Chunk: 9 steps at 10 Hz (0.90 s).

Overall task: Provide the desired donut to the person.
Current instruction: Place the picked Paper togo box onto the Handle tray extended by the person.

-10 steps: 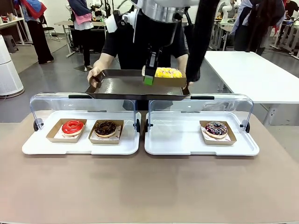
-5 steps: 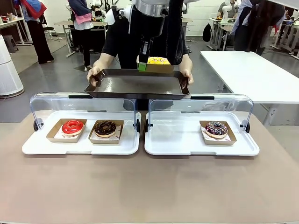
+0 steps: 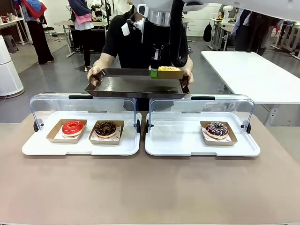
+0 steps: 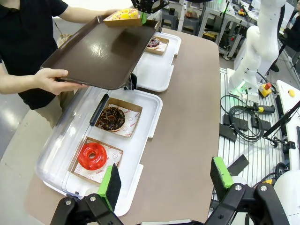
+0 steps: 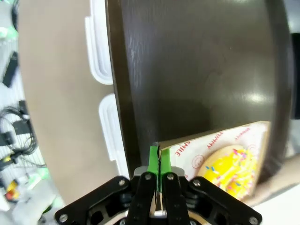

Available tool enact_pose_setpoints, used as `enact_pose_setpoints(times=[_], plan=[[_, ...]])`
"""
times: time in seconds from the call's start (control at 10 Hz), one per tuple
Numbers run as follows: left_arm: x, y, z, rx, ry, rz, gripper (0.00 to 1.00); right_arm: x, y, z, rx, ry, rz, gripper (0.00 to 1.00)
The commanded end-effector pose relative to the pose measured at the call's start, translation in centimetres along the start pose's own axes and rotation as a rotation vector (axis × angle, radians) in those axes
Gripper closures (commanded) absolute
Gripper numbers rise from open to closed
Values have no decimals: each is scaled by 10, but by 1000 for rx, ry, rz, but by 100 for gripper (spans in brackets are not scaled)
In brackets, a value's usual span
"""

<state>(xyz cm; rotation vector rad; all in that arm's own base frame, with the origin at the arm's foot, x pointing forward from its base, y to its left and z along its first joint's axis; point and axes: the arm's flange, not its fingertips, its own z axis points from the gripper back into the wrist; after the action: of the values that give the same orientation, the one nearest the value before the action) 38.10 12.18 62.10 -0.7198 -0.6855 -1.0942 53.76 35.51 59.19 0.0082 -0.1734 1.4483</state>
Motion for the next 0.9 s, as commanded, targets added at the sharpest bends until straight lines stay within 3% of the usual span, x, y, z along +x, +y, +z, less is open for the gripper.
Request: enact_pose_setpoints(times=[0.0, 0.8], plan=[[0, -1, 2, -6, -3, -4, 0, 2, -21, -3, 58, 53, -39, 99], [0, -1, 2, -6, -3, -4, 0, 4, -40, -26, 113, 34, -40, 99]])
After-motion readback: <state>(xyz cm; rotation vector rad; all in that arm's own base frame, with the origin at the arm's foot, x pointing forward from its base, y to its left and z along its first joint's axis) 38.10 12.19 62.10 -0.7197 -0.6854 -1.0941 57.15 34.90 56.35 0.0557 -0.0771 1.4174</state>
